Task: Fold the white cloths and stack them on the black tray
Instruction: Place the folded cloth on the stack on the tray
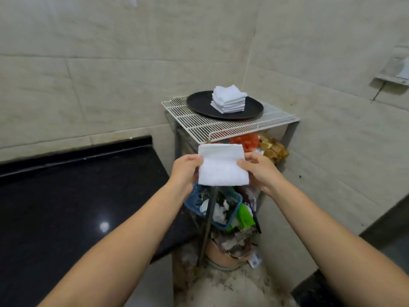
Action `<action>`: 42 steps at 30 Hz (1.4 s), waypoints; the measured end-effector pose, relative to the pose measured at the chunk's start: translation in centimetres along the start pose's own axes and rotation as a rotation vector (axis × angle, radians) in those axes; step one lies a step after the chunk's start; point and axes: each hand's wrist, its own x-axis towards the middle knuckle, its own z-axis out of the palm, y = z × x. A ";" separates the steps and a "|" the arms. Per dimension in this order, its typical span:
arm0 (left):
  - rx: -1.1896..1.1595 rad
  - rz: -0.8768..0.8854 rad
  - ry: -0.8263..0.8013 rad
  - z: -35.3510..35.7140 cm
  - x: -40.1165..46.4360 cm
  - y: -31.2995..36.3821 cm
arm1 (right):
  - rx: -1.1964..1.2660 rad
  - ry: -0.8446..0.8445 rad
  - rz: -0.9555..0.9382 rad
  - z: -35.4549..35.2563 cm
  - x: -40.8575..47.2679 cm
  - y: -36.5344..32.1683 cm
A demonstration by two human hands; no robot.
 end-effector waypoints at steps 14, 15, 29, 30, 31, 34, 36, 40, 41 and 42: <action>0.114 0.243 -0.013 14.4 22.8 13.5 | -0.082 0.050 -0.228 -7.9 29.2 -12.1; 0.127 0.257 0.009 15.3 24.4 14.1 | -0.111 0.043 -0.247 -8.2 31.1 -12.8; 0.327 0.110 0.312 17.1 35.2 11.4 | -0.339 -0.202 -0.302 -8.9 46.5 -9.0; 0.331 0.110 0.313 17.0 35.3 11.2 | -0.340 -0.213 -0.299 -9.0 46.6 -8.8; 0.334 0.108 0.313 16.9 35.4 11.1 | -0.339 -0.224 -0.293 -9.0 46.6 -8.6; 0.350 0.110 0.323 16.5 34.6 11.5 | -0.352 -0.221 -0.302 -9.0 46.5 -9.1; 0.374 0.132 0.365 15.7 33.4 12.2 | -0.436 -0.149 -0.388 -8.7 45.7 -10.4; 0.420 0.208 0.409 11.8 28.2 14.0 | -0.597 -0.119 -0.594 -5.3 42.0 -13.9; 0.434 0.231 0.425 10.2 26.2 14.3 | -0.628 -0.148 -0.639 -3.5 40.5 -14.5; 0.453 0.254 0.455 8.4 23.9 14.6 | -0.647 -0.183 -0.688 -1.4 38.8 -14.8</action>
